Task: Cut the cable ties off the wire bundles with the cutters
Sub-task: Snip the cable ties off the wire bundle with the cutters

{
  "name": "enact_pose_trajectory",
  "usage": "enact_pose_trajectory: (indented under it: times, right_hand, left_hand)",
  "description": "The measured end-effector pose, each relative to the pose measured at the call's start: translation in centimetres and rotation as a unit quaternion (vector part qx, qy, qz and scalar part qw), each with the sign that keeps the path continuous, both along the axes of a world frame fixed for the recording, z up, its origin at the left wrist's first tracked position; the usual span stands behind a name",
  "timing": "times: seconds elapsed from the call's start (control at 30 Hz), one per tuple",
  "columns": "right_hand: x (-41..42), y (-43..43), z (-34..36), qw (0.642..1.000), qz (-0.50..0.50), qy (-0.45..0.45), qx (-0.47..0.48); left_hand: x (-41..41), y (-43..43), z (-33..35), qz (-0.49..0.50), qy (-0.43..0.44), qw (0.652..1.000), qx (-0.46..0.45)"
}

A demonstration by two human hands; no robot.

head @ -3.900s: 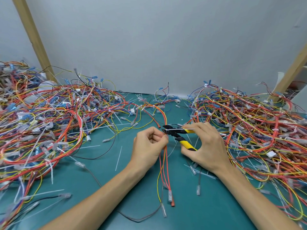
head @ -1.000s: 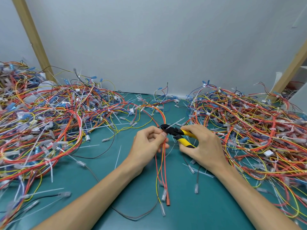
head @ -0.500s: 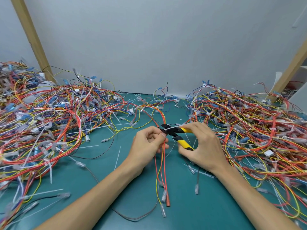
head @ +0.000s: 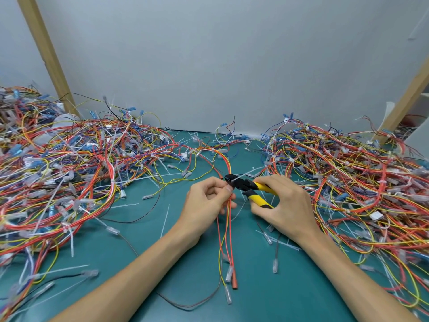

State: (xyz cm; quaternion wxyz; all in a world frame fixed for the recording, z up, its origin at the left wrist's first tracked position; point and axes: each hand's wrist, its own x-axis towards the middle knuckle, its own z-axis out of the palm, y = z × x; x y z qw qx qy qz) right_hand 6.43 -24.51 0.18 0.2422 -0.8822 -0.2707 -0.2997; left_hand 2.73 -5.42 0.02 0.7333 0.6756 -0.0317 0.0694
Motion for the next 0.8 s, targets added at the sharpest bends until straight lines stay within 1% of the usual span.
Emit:
enact_pose_trajectory:
  times: [0.1, 0.23, 0.3, 0.33, 0.37, 0.4, 0.43, 0.47, 0.5, 0.53, 0.63, 0.8]
  right_hand:
    - [0.1, -0.2, 0.0, 1.0, 0.0, 0.005, 0.007]
    - [0.3, -0.2, -0.1, 1.0, -0.001, 0.017, 0.026]
    - [0.4, -0.3, -0.1, 0.999, -0.001, 0.025, 0.028]
    - [0.4, -0.3, -0.1, 0.999, 0.0, 0.028, 0.026]
    - [0.4, -0.3, -0.1, 0.999, -0.002, 0.028, 0.018]
    - [0.4, -0.3, -0.2, 1.0, -0.006, 0.022, 0.004]
    - [0.3, -0.2, -0.3, 1.0, -0.013, 0.014, -0.016]
    - [0.3, -0.1, -0.3, 0.999, -0.019, 0.009, -0.036]
    - [0.3, 0.0, -0.3, 0.999, -0.022, 0.009, -0.049]
    - [0.3, 0.0, -0.2, 0.998, -0.021, 0.014, -0.052]
    - [0.2, -0.1, 0.0, 0.998, -0.026, 0.029, -0.05]
    - [0.0, -0.4, 0.3, 0.993, -0.049, 0.034, -0.106]
  left_hand:
    - [0.3, 0.4, 0.2, -0.031, 0.015, 0.999, -0.007]
    - [0.7, 1.7, 0.7, -0.176, 0.067, 0.982, -0.01]
    - [0.7, 2.1, 0.9, -0.214, 0.074, 0.974, 0.002]
    - [0.8, 2.3, 1.1, -0.212, 0.074, 0.974, 0.023]
    - [0.8, 2.4, 1.2, -0.197, 0.064, 0.976, 0.064]
    - [0.8, 2.6, 1.3, -0.168, 0.037, 0.975, 0.139]
    - [0.8, 2.8, 1.3, -0.126, -0.008, 0.963, 0.237]
    - [0.9, 2.9, 1.0, -0.079, -0.063, 0.936, 0.336]
    - [0.9, 3.0, 0.7, -0.036, -0.11, 0.906, 0.408]
    - [0.9, 3.1, 0.4, -0.007, -0.133, 0.889, 0.438]
    - [0.9, 3.1, -0.2, 0.006, -0.147, 0.9, 0.41]
    - [1.2, 3.3, 0.2, -0.008, -0.143, 0.906, 0.399]
